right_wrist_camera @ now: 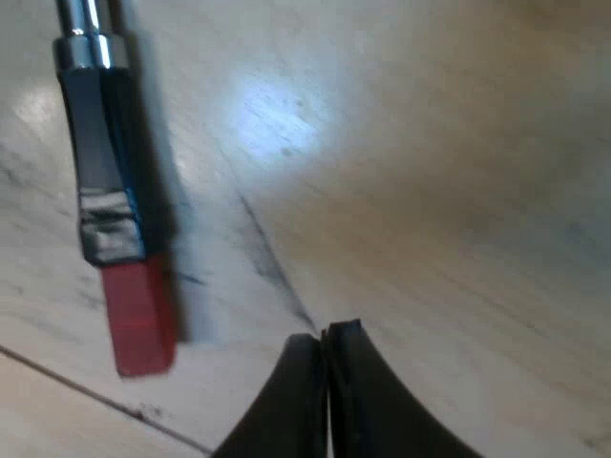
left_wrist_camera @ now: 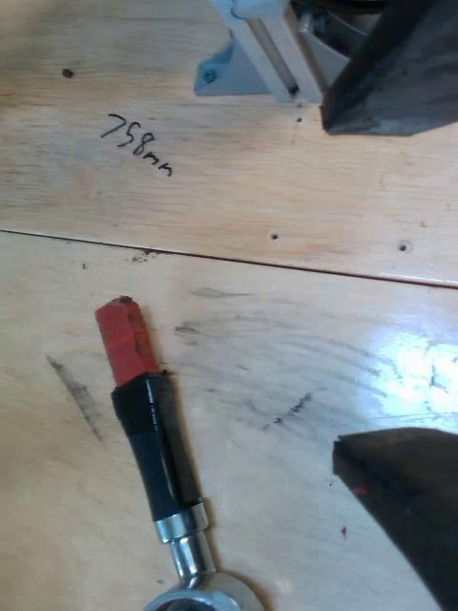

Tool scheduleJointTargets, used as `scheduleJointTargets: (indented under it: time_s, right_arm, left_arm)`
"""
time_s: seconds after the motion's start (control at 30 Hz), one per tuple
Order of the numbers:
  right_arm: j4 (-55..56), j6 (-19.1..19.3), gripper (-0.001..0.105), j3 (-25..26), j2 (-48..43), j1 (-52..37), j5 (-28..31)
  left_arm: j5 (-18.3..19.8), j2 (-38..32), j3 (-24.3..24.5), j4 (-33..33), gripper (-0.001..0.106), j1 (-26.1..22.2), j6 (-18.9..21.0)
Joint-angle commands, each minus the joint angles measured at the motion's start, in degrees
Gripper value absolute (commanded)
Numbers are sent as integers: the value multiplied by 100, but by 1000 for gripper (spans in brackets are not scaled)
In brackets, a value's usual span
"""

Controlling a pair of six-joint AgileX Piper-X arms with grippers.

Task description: Put the handle in the coffee machine

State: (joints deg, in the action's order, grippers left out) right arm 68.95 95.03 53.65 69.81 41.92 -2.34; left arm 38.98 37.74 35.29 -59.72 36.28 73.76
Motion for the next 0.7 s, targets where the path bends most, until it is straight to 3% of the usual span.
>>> scheduleJointTargets:
  time_s: [0.03, 0.23, 0.33, 0.7]
  right_arm:
    - [-438, -287, 0, -240, 240, 254, -92]
    - [-1115, -404, 0, -737, 665, 672, -92]
    - [-1358, -649, 0, -912, 925, 791, -92]
    - [-2051, -810, 0, -942, 1631, 808, -295]
  left_arm:
    - [-11, -2, 11, 44, 66, 18, -72]
    - [-11, -2, 11, 44, 66, 18, -71]
    - [-11, -2, 11, 44, 66, 18, -71]
    - [-68, -2, 11, 44, 66, 18, -71]
